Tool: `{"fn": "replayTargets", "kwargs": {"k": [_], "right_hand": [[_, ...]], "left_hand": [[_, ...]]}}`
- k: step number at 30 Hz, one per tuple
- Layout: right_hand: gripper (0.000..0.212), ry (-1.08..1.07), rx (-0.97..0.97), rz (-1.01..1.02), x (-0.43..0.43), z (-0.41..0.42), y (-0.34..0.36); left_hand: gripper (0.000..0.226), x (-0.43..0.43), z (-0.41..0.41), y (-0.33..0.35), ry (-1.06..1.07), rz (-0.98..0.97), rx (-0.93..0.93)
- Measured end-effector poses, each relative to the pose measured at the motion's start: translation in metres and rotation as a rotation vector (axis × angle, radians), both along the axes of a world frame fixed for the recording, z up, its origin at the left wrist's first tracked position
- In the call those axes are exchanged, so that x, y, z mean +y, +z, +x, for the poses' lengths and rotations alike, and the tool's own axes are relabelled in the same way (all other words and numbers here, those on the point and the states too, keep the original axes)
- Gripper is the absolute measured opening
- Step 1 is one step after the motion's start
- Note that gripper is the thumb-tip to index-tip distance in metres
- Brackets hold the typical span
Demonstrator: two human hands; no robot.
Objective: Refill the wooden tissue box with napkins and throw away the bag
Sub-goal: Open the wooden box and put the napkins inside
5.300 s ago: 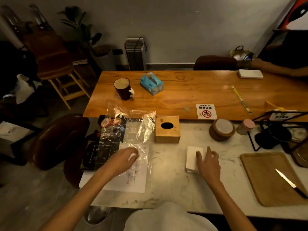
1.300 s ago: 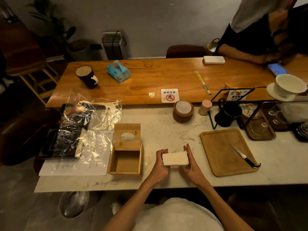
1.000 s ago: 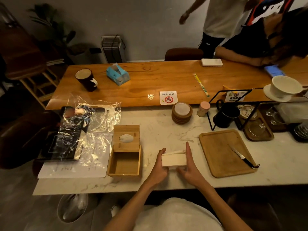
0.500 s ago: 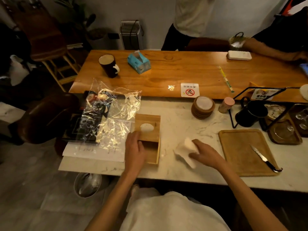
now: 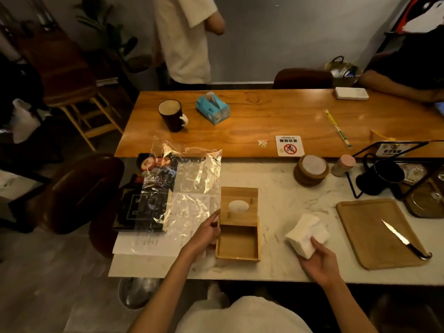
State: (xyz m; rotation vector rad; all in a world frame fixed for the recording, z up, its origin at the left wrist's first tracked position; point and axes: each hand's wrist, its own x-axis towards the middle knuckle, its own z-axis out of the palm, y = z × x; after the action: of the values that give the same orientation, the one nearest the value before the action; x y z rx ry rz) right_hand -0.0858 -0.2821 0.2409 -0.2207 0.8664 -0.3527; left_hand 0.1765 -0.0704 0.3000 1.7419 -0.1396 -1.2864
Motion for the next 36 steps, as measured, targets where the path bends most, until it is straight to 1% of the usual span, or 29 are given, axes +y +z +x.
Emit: {"fn": "replayTargets", "kwargs": {"k": [1,2,4,5,6,8,10,12,13,14,18,20,22,25,29,33,36], "right_hand": [[0.11,0.01,0.009,-0.006,0.0,0.003,0.007],[0.107,0.031,0.013,-0.022,0.0,0.009,0.016],[0.084,0.113,0.019,-0.118,-0.002,0.03,0.043],[0.074,0.225,0.02,-0.221,-0.001,0.045,0.064],[0.07,0.414,0.05,-0.379,0.0,0.062,0.085],[0.067,0.938,0.178,-0.809,0.009,0.098,0.116],[0.066,1.395,0.299,-1.161,0.027,0.132,0.128],[0.067,1.689,0.458,-1.418,0.051,0.159,0.125],[0.065,1.778,0.521,-1.495,0.061,0.169,0.124],[0.063,1.829,0.558,-1.526,0.069,0.175,0.121],[0.063,1.881,0.566,-1.529,0.081,0.187,0.113],[0.065,1.916,0.568,-1.501,0.087,0.184,0.104],[0.073,1.938,0.572,-1.437,0.091,0.176,0.088],[0.082,1.897,0.57,-1.421,0.089,0.172,0.071],[0.071,1.822,0.583,-1.412,0.093,0.176,0.061],[0.063,1.861,0.558,-1.273,0.09,0.186,0.057],[0.05,1.819,0.667,-1.227,0.093,0.195,0.052]], "left_hand": [[0.057,-0.001,0.005,0.0,-0.018,0.012,0.032],[0.057,-0.001,0.01,0.0,-0.034,0.02,0.06],[0.056,0.0,0.018,0.0,-0.062,0.027,0.099],[0.054,0.001,0.021,0.001,-0.074,0.026,0.112],[0.053,0.001,0.024,0.001,-0.085,0.025,0.122],[0.054,0.002,0.029,0.0,-0.104,0.013,0.151],[0.054,0.002,0.034,-0.002,-0.115,0.006,0.169],[0.054,0.003,0.036,-0.004,-0.118,0.004,0.172],[0.054,0.003,0.037,-0.005,-0.118,0.003,0.17],[0.054,0.003,0.037,-0.004,-0.12,0.005,0.166],[0.062,0.004,0.036,-0.002,-0.123,0.006,0.158],[0.062,0.005,0.034,0.0,-0.126,-0.008,0.167],[0.06,0.005,0.033,0.001,-0.119,-0.015,0.17],[0.06,0.005,0.033,0.0,-0.101,-0.022,0.174],[0.06,0.005,0.032,-0.005,-0.083,-0.022,0.179],[0.061,0.005,0.033,-0.009,-0.081,-0.011,0.172],[0.062,0.005,0.033,-0.008,-0.077,-0.01,0.174]]}}
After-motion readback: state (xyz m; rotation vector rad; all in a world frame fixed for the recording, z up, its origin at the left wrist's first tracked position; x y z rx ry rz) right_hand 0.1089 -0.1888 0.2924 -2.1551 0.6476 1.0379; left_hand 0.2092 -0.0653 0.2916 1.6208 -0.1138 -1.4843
